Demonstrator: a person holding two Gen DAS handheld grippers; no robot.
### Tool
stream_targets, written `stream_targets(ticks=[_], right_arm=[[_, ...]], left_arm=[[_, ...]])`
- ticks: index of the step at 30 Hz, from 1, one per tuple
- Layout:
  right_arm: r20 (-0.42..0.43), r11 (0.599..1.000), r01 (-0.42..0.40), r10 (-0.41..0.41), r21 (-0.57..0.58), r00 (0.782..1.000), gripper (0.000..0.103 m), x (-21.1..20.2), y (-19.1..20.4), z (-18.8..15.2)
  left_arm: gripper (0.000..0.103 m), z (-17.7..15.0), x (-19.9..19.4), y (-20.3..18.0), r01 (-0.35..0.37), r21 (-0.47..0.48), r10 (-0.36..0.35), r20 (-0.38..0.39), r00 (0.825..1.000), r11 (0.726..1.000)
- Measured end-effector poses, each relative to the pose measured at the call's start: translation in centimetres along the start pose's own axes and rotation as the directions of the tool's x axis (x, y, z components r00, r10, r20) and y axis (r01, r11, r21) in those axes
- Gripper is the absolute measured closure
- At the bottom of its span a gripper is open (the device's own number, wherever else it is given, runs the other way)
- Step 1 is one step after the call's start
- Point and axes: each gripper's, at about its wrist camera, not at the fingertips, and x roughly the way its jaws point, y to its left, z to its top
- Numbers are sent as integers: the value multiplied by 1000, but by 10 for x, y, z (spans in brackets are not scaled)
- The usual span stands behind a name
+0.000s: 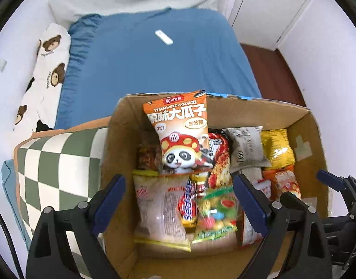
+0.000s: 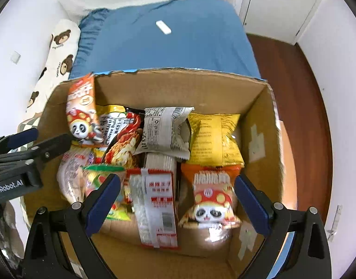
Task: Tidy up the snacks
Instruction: 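Carry seed bag and white bun into the box with both tools, release, then move both tools back over the last two candies on the mat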
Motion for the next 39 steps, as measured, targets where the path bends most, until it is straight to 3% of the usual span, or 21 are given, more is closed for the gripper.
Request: stream_targets(ticks=[16, 20, 31, 36, 39], right_arm=[[239, 999, 42, -38, -15, 970, 3, -101, 21, -93], [303, 998, 56, -49, -14, 952, 3, -122, 23, -119], [440, 998, 68, -68, 14, 895, 3, -175, 26, -180], [452, 999, 22, -37, 38, 891, 3, -180, 22, -193], [422, 999, -27, 8, 39, 906, 3, -166, 19, -198]], left_arm=[[8, -95, -101, -8, -20, 18, 16, 220, 975, 1000], [8, -118, -119, -8, -53, 12, 48, 284, 958, 999], [8, -176, -164, -13, -46, 6, 40, 394, 918, 999], [8, -184, -166, -10, -43, -11, 44, 401, 915, 999], [8, -190, -151, -3, -42, -36, 52, 361, 931, 998]])
